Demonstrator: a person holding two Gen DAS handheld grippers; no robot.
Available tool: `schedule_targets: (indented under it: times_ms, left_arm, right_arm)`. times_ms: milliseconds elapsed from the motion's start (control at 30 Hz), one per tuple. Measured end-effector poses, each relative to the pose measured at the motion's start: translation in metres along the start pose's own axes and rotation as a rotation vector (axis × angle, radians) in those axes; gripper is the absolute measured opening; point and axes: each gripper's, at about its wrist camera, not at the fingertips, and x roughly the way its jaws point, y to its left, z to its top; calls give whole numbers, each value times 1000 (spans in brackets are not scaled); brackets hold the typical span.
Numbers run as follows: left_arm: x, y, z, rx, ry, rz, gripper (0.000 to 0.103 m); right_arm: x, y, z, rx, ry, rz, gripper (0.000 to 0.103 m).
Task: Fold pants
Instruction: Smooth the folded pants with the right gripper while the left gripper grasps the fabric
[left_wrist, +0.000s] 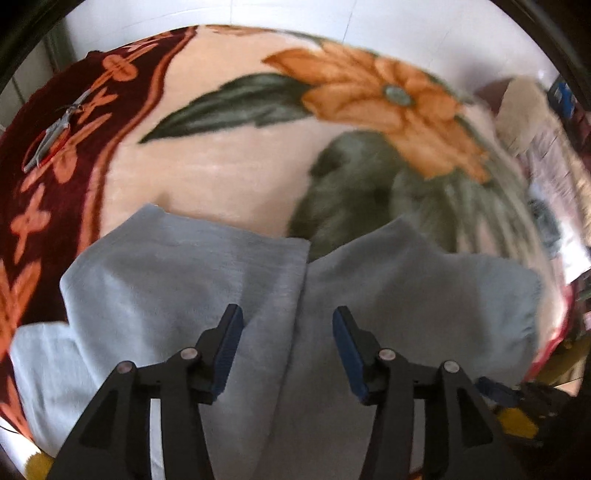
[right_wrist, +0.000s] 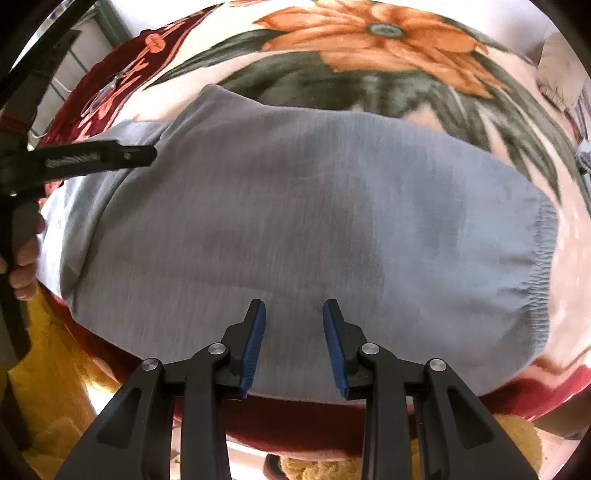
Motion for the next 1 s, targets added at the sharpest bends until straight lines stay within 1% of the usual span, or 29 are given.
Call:
schedule_targets:
  times_ms: [100, 133, 167, 200, 233, 267, 300, 433, 533, 600, 667, 800, 867, 1000]
  left_arm:
    - [13, -3, 2, 11, -13, 49, 55]
    - [15, -4, 4, 17, -23, 64, 54]
    - [17, -5, 6, 20, -34, 72, 49]
    - [17, -5, 7, 20, -41, 79, 28]
    - [18, -4, 9, 11, -44, 80, 18]
    - [17, -1, 9, -1, -46, 73, 17]
    - [14, 3, 9, -20, -54, 63, 8]
    - [-4, 13, 4, -65, -104, 9, 6]
    - [-25, 19, 0, -74, -149, -32, 5]
    - [-38, 23, -2, -79, -168, -45, 4]
    - [-54, 29, -6, -86, -206, -34, 4]
    - [-81, 56, -21, -133, -244, -38, 4]
    - [-91, 73, -32, -168, -257, -31, 4]
    - [-104, 108, -57, -245, -265, -15, 4]
  right_arm:
    - [8, -1, 4, -4, 8, 13, 33]
    - [9, -2, 5, -6, 4, 14, 33]
    - [10, -2, 5, -8, 1, 15, 33]
    - [12, -2, 5, -10, 0, 15, 33]
    - [12, -2, 5, -15, -4, 15, 33]
    - [13, -2, 4, -23, -8, 16, 34]
    - [13, -1, 4, -29, -11, 16, 34]
    - [11, -3, 2, -19, -28, 20, 34]
    - [10, -1, -1, -22, -31, 2, 34]
    - [9, 3, 0, -23, -32, -11, 34]
    - [7, 7, 0, -25, -41, -20, 34]
    - [-2, 22, 2, -42, -59, -19, 34]
    - [-7, 31, 0, -60, -75, -18, 34]
    - [-8, 50, 0, -97, -73, -13, 34]
